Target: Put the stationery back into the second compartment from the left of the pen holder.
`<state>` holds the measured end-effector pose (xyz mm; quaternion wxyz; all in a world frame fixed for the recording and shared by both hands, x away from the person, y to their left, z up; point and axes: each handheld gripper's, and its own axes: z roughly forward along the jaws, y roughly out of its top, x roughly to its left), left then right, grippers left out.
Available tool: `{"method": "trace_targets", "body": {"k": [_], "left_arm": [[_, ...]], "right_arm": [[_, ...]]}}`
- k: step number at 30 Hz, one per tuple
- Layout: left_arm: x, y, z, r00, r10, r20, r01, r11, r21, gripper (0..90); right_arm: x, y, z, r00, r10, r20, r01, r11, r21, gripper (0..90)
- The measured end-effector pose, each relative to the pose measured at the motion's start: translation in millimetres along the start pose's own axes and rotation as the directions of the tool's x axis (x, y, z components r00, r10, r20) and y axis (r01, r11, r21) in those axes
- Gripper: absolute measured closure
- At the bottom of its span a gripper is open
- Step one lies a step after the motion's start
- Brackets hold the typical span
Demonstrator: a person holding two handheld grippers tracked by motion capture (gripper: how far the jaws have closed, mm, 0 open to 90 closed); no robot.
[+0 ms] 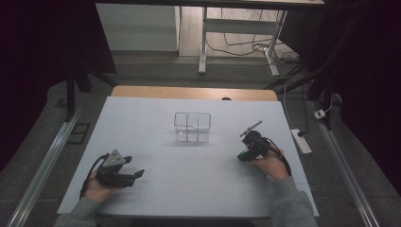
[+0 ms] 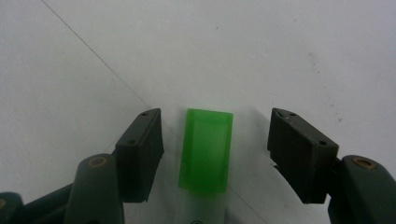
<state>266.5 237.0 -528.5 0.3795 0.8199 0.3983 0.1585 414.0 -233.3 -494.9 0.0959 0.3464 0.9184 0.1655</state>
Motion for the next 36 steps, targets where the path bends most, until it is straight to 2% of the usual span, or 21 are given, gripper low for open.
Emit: {"method": "trace_targets", "body": {"k": [3, 7, 13, 24, 28, 29, 31, 36], "left_arm": [[0.1, 0.0, -0.3, 1.0000, -0.001, -0.001, 0.001, 1.0000, -0.001, 25.6], [0.0, 0.0, -0.2, 1.0000, 0.000, 0.000, 0.000, 1.0000, -0.001, 25.6], [-0.1, -0.1, -0.7, 1.0000, -0.001, 0.000, 0.001, 1.0000, -0.003, 25.6], [0.3, -0.1, -0.6, 1.0000, -0.002, 0.000, 0.002, 1.0000, -0.003, 25.5], [0.3, -0.3, -0.8, 1.0000, -0.002, 0.000, 0.002, 1.0000, -0.004, 25.5], [0.4, -0.3, -0.9, 1.0000, -0.002, 0.000, 0.002, 1.0000, -0.004, 25.5], [0.4, -0.3, -1.0, 1.0000, -0.002, -0.001, 0.002, 1.0000, -0.004, 25.5], [0.4, -0.2, -0.9, 1.0000, -0.002, -0.001, 0.002, 1.0000, -0.004, 25.5]], "right_arm": [[1.6, 0.5, 2.3, 1.0000, -0.008, 0.004, 0.008, 1.000, 0.018, 38.2], [2.1, 1.1, 2.3, 0.9999, -0.003, -0.015, 0.003, 1.000, 0.020, 44.9], [4.2, 2.8, 0.4, 0.9998, -0.003, -0.022, 0.004, 0.999, 0.035, 65.8], [6.0, 4.1, -1.3, 0.9991, -0.038, -0.020, 0.039, 0.999, 0.038, 66.9], [4.5, 4.7, -9.0, 0.9995, -0.025, -0.016, 0.025, 1.000, -0.008, 66.9], [3.4, 4.6, -13.8, 0.9996, -0.023, -0.017, 0.022, 0.999, -0.043, 67.0], [2.5, 4.6, -18.9, 0.9997, -0.016, -0.017, 0.015, 0.997, -0.075, 66.9], [1.7, 5.2, -27.3, 0.9998, -0.009, -0.020, 0.007, 0.992, -0.126, 66.9]]}}
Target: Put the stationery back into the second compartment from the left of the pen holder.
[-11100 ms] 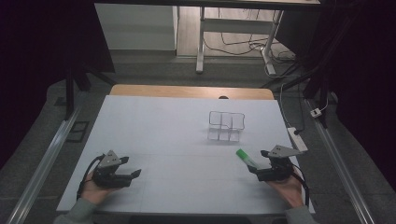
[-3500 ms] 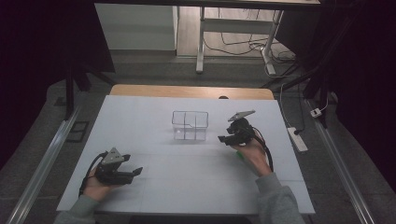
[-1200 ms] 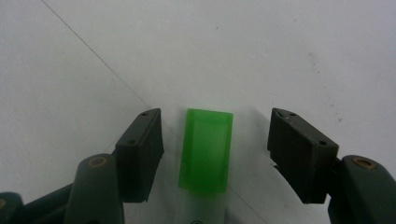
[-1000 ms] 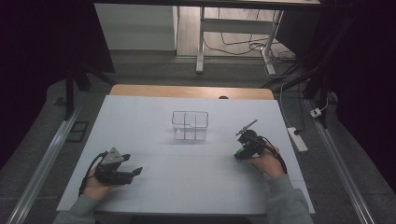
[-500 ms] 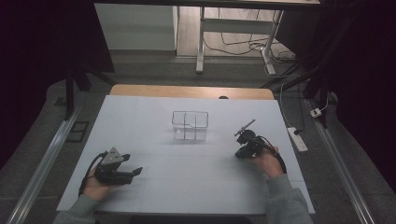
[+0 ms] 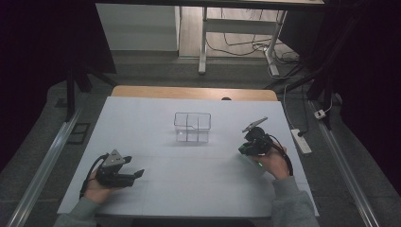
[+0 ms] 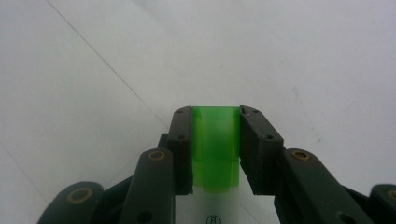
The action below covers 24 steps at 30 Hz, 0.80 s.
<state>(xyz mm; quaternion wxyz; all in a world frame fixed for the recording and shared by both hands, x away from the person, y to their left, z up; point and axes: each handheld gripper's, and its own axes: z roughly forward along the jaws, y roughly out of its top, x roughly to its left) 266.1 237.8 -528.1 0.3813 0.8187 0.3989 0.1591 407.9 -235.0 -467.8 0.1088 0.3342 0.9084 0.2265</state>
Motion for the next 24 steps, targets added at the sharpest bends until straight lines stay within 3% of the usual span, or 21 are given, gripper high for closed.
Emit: {"method": "trace_targets", "body": {"k": [7, 15, 24], "left_arm": [[-0.1, 0.1, 0.1, 1.0000, 0.001, 0.000, -0.001, 1.0000, 0.001, 25.5], [0.3, 0.1, -0.3, 1.0000, -0.003, 0.002, 0.003, 1.0000, -0.004, 25.5], [0.4, 0.1, 0.4, 1.0000, 0.000, -0.001, 0.000, 1.0000, 0.001, 25.5]], "right_arm": [[-1.1, 2.1, -14.9, 0.9998, 0.020, -0.002, -0.020, 0.993, -0.116, 66.9], [5.3, 7.5, -21.2, 0.9993, 0.032, -0.021, -0.035, 0.983, -0.183, 66.9], [11.7, 13.6, -28.5, 0.9966, 0.028, -0.078, -0.049, 0.956, -0.288, 66.9]]}}
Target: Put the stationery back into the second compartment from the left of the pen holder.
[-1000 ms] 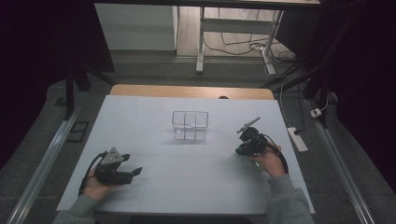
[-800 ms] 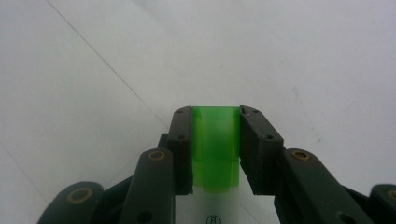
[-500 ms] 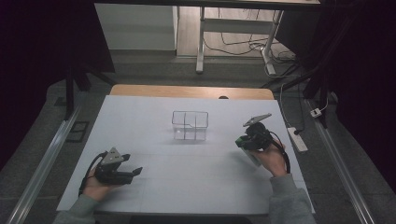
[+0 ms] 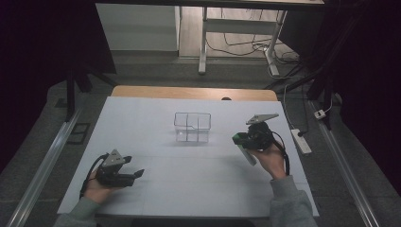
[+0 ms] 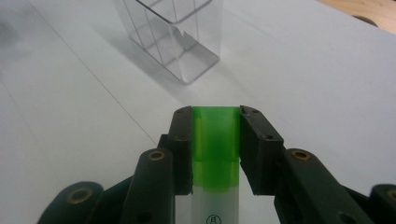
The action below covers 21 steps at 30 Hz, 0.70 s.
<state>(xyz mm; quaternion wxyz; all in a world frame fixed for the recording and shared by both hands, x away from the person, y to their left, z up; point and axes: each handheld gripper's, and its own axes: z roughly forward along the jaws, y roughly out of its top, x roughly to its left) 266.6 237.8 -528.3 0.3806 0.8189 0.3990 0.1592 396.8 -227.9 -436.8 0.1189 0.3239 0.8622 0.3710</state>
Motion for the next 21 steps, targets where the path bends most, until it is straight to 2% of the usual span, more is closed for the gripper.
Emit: {"method": "trace_targets", "body": {"k": [10, 21], "left_arm": [[-0.4, 0.0, 0.2, 1.0000, 0.001, -0.002, -0.001, 1.0000, 0.002, 25.5], [-0.3, 0.0, 0.2, 1.0000, 0.002, -0.003, -0.002, 1.0000, 0.002, 25.5]], "right_arm": [[9.2, 9.7, 0.6, 0.9995, 0.005, -0.032, -0.008, 0.997, -0.083, 66.8], [17.8, 18.2, 7.4, 0.9979, 0.003, -0.065, -0.012, 0.990, -0.142, 66.9]]}}
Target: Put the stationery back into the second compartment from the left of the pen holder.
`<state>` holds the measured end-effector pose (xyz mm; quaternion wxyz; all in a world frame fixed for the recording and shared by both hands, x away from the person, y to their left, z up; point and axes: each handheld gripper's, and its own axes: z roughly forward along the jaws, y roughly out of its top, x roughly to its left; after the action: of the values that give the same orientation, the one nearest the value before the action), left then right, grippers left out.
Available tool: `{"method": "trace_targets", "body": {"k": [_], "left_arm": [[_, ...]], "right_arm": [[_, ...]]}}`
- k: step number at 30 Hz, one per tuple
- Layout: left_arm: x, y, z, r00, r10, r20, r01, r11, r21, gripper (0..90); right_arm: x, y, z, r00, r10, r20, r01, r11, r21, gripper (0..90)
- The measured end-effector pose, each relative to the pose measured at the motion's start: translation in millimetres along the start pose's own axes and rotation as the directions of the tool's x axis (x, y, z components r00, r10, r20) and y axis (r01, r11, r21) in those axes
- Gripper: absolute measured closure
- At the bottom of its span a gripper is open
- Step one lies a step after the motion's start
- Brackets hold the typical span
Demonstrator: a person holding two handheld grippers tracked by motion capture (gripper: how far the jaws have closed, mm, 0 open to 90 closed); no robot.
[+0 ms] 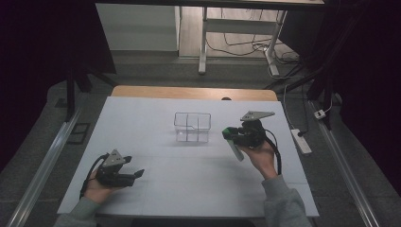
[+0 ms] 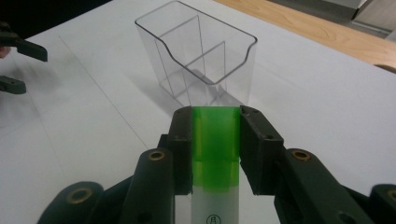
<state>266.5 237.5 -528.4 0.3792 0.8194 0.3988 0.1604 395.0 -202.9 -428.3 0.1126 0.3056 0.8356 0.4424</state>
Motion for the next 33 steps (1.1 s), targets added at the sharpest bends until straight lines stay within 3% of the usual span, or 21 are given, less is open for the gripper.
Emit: {"method": "trace_targets", "body": {"k": [19, 33], "left_arm": [[-0.6, 0.3, 0.2, 1.0000, 0.001, -0.004, -0.001, 1.0000, 0.001, 25.5], [-0.6, 0.8, 1.1, 1.0000, 0.002, -0.002, -0.002, 1.0000, 0.002, 25.4]], "right_arm": [[10.3, 25.8, 2.6, 0.9994, -0.009, -0.032, 0.005, 0.992, -0.128, 66.8], [12.8, 61.7, 10.9, 0.9983, 0.005, -0.058, -0.017, 0.975, -0.221, 66.7]]}}
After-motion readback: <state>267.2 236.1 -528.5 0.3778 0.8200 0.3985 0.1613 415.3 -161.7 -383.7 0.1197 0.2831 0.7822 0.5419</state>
